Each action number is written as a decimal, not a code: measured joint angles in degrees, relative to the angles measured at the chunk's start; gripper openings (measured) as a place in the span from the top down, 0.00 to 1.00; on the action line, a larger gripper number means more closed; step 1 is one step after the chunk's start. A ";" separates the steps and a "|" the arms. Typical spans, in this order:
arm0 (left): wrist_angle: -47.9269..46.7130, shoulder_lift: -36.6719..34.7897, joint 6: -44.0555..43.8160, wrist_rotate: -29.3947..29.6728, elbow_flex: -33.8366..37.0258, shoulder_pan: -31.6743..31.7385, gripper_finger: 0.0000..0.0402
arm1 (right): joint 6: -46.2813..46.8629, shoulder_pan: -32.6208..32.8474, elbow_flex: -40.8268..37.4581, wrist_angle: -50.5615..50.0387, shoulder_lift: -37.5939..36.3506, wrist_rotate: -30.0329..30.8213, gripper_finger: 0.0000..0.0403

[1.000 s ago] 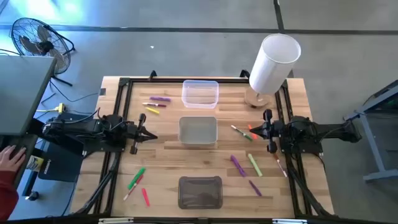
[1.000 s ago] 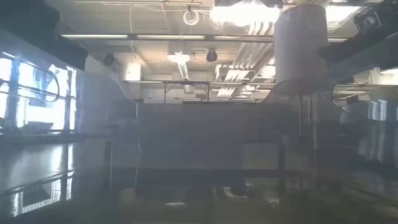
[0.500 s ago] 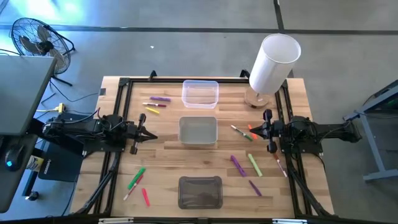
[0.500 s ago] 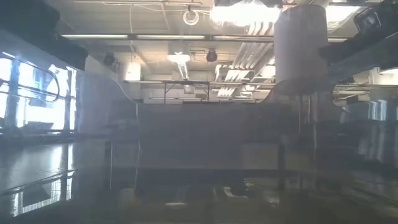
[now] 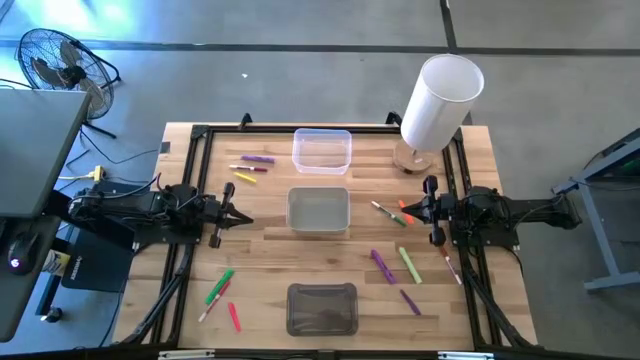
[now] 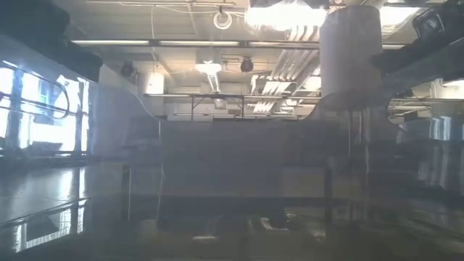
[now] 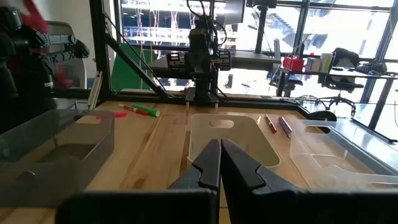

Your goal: Pick & Place Markers

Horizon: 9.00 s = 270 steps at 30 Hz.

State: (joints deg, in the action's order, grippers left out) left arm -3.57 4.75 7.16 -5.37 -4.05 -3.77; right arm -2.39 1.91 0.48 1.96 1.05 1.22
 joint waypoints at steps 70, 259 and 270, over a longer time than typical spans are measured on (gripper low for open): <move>1.07 0.00 -1.21 6.09 0.02 0.00 1.00 | 0.02 0.02 0.00 0.01 0.01 0.01 1.00; -55.49 110.91 -8.63 6.21 -105.50 27.82 0.63 | 0.01 0.00 -0.01 0.00 0.01 -0.16 1.00; -43.41 96.98 -15.25 4.65 -95.20 16.38 0.96 | 0.00 0.01 0.00 0.00 0.01 -0.16 1.00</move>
State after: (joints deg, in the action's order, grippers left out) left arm -46.98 101.74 -8.09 -0.72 -99.25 12.61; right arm -2.39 1.92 0.48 1.96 1.06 1.06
